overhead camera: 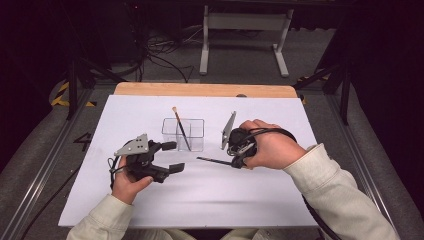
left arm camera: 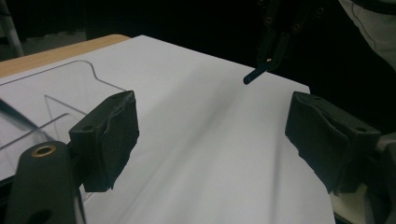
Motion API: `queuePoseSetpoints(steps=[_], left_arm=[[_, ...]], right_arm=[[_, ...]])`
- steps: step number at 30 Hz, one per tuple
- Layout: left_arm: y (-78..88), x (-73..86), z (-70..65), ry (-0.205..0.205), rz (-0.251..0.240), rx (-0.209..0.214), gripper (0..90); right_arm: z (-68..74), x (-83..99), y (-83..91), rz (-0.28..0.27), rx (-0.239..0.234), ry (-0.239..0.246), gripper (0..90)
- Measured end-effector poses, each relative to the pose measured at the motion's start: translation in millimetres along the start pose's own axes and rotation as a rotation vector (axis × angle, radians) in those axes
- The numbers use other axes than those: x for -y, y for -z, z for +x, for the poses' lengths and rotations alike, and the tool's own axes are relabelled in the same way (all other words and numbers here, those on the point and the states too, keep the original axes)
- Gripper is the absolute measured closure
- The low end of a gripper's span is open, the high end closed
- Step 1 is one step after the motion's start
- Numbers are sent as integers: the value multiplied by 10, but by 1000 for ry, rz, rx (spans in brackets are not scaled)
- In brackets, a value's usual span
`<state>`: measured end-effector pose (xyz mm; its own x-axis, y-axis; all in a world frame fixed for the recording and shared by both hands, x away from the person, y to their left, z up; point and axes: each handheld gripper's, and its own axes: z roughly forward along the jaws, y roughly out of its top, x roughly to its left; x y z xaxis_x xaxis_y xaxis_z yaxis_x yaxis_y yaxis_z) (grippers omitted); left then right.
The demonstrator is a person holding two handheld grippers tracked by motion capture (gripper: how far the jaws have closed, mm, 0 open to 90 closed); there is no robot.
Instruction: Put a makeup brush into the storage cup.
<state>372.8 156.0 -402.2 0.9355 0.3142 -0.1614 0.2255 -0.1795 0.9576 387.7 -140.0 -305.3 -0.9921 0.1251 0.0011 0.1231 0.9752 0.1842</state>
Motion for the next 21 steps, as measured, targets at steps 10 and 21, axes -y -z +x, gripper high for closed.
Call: queuePoseSetpoints(steps=[10,21], left_arm=[[-177,-75,25,-24,-6,81,206],[-276,-123,-1,-61,-4,162,248]], right_arm=[[10,16,4,-5,-9,-9,839],[25,-9,10,-2,-7,-5,839]])
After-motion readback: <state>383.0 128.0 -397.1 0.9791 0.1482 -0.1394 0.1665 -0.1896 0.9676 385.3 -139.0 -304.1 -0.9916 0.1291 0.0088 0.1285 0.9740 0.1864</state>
